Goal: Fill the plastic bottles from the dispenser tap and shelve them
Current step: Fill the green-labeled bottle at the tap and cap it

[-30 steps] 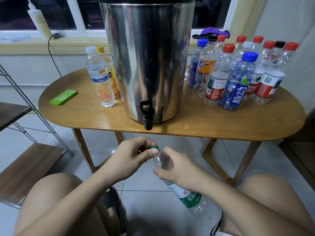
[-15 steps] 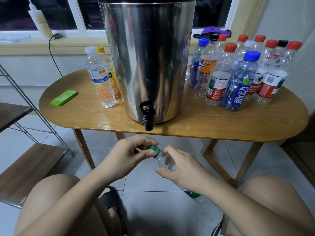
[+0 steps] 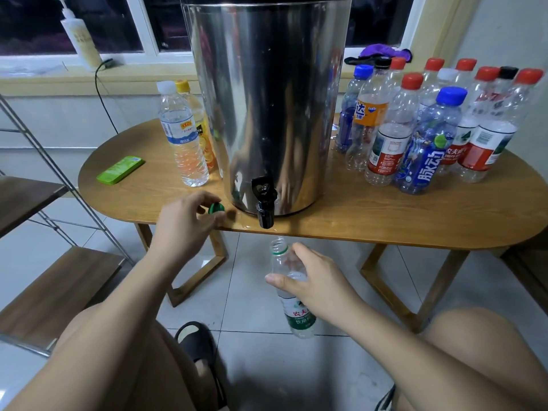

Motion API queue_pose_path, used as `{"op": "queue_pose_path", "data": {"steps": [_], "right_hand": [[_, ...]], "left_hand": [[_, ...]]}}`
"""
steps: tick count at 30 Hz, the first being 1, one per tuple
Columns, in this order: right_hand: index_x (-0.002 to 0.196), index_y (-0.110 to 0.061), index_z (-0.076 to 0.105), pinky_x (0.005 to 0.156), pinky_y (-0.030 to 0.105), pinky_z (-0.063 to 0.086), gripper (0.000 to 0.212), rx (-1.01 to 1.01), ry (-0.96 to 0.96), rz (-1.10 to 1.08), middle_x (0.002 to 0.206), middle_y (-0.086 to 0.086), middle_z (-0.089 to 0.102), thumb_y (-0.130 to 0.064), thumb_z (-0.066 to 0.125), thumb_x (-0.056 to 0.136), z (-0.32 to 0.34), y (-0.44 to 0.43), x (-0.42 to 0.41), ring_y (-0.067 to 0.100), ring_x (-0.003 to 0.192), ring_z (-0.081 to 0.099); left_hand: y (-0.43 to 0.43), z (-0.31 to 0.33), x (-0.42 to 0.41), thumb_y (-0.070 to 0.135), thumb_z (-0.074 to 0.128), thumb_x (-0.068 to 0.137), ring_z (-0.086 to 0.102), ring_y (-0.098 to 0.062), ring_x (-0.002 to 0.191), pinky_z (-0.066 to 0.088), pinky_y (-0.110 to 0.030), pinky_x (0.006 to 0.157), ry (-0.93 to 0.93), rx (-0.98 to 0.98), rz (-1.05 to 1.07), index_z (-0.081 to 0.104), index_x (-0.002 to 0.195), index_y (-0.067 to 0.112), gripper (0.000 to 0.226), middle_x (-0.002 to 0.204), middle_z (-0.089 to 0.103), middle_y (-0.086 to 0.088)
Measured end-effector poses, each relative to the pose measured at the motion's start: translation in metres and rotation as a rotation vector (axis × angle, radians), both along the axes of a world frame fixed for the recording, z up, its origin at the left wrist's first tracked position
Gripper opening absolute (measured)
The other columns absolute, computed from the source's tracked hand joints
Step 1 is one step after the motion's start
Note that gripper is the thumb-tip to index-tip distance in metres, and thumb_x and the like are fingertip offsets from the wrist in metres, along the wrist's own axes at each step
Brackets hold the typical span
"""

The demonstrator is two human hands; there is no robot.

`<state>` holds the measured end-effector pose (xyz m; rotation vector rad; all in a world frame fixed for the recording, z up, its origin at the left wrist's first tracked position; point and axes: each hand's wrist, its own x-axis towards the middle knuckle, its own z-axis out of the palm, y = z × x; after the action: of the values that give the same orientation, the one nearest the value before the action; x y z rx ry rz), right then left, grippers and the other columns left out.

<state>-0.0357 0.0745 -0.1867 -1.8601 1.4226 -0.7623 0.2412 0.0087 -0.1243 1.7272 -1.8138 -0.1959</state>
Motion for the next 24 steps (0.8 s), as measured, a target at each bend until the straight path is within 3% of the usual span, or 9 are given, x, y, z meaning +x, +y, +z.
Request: {"op": "queue_pose_path", "data": {"steps": [6,9,13,17,21,24], "right_hand": [[0.115,-0.033,0.062,0.1,0.038,0.056,0.056,-0.006,-0.019,-0.028,0.12,-0.02,0.069,-0.077,0.075,0.083,-0.007,-0.01,0.012,-0.001,0.115,0.063],[0.119,-0.033,0.063,0.099,0.04,0.056,0.06,-0.014,-0.029,-0.038,0.118,-0.02,0.07,-0.079,0.074,0.081,-0.008,-0.014,0.016,0.0,0.113,0.064],[0.122,-0.035,0.064,0.099,0.041,0.057,0.067,-0.005,-0.059,-0.038,0.121,-0.02,0.07,-0.084,0.071,0.078,-0.008,-0.017,0.022,0.002,0.114,0.065],[0.126,-0.036,0.064,0.097,0.036,0.057,0.066,0.001,-0.053,-0.039,0.123,-0.02,0.069,-0.083,0.072,0.08,-0.005,-0.018,0.025,0.0,0.112,0.064],[0.127,-0.037,0.063,0.096,0.038,0.057,0.071,-0.003,-0.062,-0.041,0.123,-0.018,0.07,-0.086,0.069,0.078,-0.002,-0.018,0.025,0.003,0.112,0.066],[0.123,-0.036,0.063,0.094,0.036,0.056,0.063,-0.003,-0.072,-0.039,0.121,-0.017,0.07,-0.081,0.074,0.08,-0.002,-0.018,0.026,0.003,0.111,0.066]], "left_hand": [[-0.014,-0.008,0.005,0.034,0.081,0.098,0.063,-0.01,0.097,0.037,-0.013,0.067,-0.023,0.05,0.032,0.075,0.128,0.023,0.033,0.12,0.076,0.003],[-0.007,-0.005,0.003,0.041,0.081,0.096,0.065,-0.011,0.101,0.043,-0.021,0.072,-0.001,-0.045,0.018,0.076,0.122,0.025,0.031,0.116,0.074,0.007],[0.017,0.011,-0.015,0.043,0.072,0.103,0.073,-0.006,0.099,0.06,-0.038,0.085,0.251,-0.141,-0.1,0.075,0.119,0.031,0.019,0.107,0.077,0.016],[0.037,0.033,-0.04,0.045,0.064,0.108,0.073,-0.015,0.114,0.06,-0.043,0.093,0.431,-0.126,-0.332,0.07,0.134,0.033,0.028,0.118,0.078,0.011],[0.036,0.046,-0.054,0.039,0.08,0.097,0.071,-0.009,0.111,0.058,-0.029,0.09,0.303,-0.119,-0.418,0.066,0.141,0.03,0.047,0.118,0.073,0.02],[0.03,0.048,-0.058,0.035,0.084,0.094,0.073,-0.017,0.107,0.058,-0.039,0.088,0.236,-0.122,-0.456,0.068,0.134,0.027,0.044,0.116,0.076,0.011]]}}
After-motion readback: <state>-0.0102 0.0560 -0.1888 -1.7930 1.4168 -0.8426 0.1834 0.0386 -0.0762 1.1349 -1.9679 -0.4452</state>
